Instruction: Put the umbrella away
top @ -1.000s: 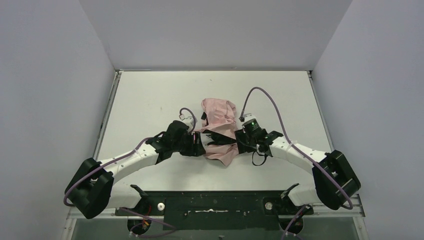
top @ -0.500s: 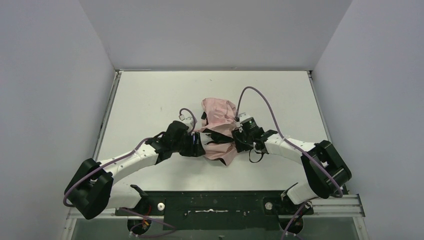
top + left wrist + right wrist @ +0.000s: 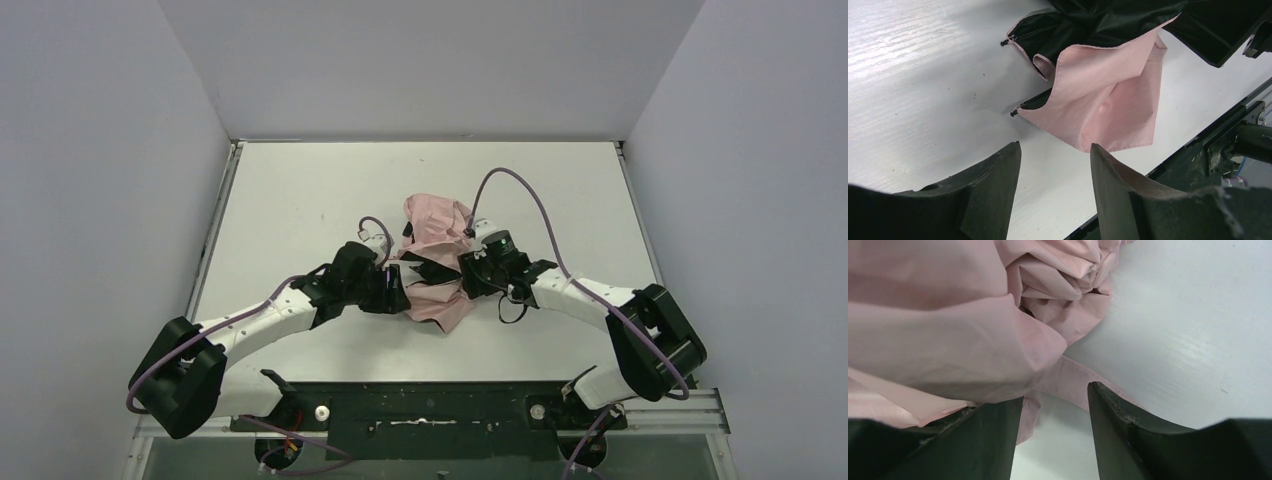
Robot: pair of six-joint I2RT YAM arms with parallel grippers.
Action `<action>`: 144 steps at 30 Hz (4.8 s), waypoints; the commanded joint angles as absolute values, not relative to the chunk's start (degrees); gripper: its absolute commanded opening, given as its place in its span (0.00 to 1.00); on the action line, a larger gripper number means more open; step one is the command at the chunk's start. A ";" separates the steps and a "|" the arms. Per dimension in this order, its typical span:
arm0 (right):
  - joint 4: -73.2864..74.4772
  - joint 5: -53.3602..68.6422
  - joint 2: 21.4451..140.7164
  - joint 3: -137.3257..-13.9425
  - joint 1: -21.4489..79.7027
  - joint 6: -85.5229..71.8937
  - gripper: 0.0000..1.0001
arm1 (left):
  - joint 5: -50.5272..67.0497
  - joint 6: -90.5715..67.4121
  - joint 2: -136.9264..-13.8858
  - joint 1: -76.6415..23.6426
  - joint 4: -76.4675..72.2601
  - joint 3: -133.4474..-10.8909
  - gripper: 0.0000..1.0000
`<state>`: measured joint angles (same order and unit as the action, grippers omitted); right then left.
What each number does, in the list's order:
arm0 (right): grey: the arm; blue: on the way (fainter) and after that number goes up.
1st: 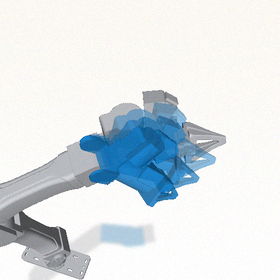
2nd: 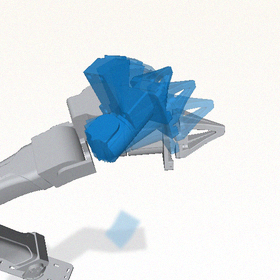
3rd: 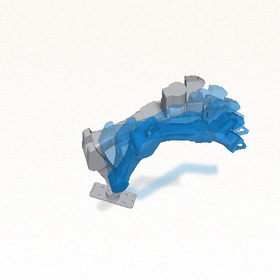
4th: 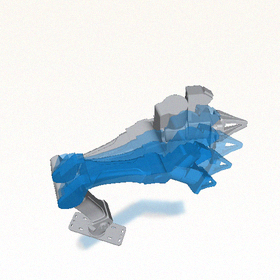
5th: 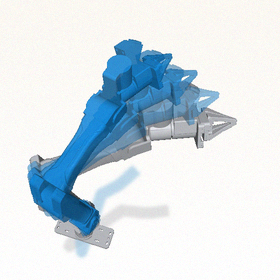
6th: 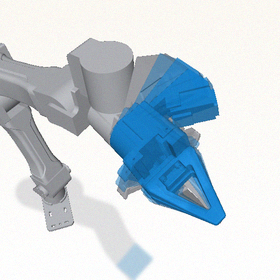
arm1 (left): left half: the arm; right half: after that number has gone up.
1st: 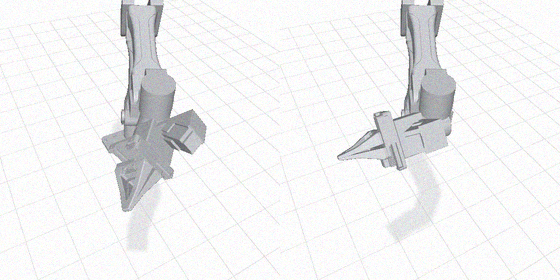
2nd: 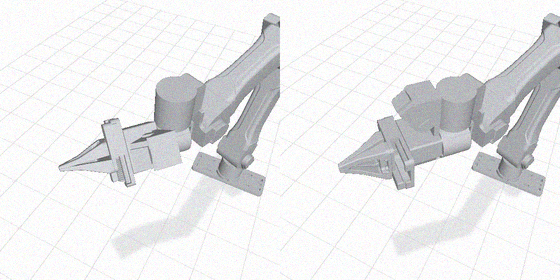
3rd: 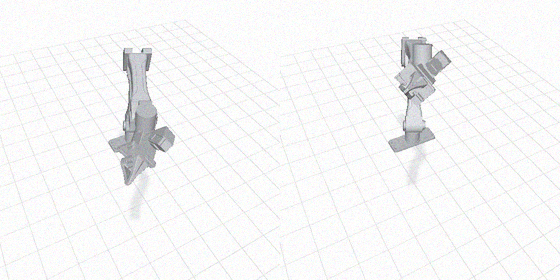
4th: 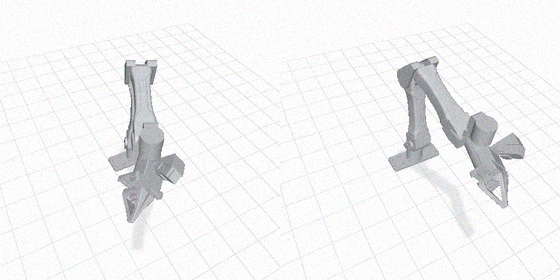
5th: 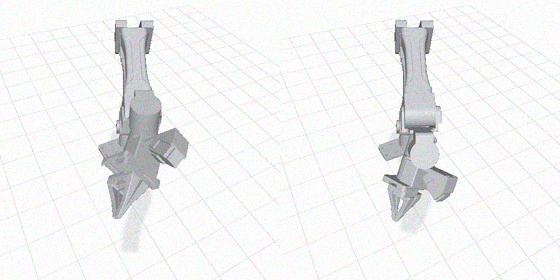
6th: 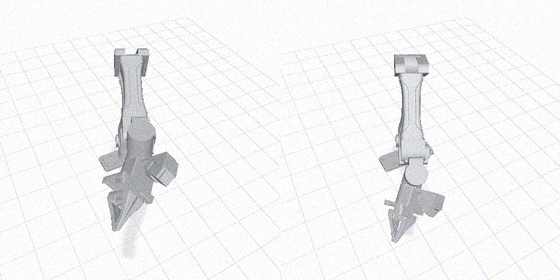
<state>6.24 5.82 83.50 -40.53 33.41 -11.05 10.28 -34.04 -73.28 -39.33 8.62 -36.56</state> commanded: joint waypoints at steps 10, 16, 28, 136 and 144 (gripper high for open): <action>-1.39 6.35 85.44 -43.74 33.21 -10.63 0.16 | 10.14 -33.78 -71.92 -39.37 8.13 -36.85 0.50; 1.20 7.23 80.40 -43.31 33.16 -10.99 0.00 | 9.93 -33.59 -71.65 -39.29 8.56 -37.26 0.50; 14.73 9.72 68.34 -44.11 32.17 -14.00 0.01 | 8.08 -30.84 -68.46 -38.52 11.84 -38.43 0.50; -11.44 44.67 71.31 -23.13 21.65 -31.75 0.29 | 12.00 -32.21 -70.83 -37.71 7.42 -35.68 0.50; -9.74 39.75 71.73 -24.69 22.29 -30.31 0.45 | 12.15 -32.08 -70.73 -37.71 7.79 -35.69 0.50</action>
<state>-9.80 43.11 73.21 -23.33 21.85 -32.42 11.11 -32.21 -71.05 -37.76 10.41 -35.70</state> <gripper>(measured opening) 0.440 0.497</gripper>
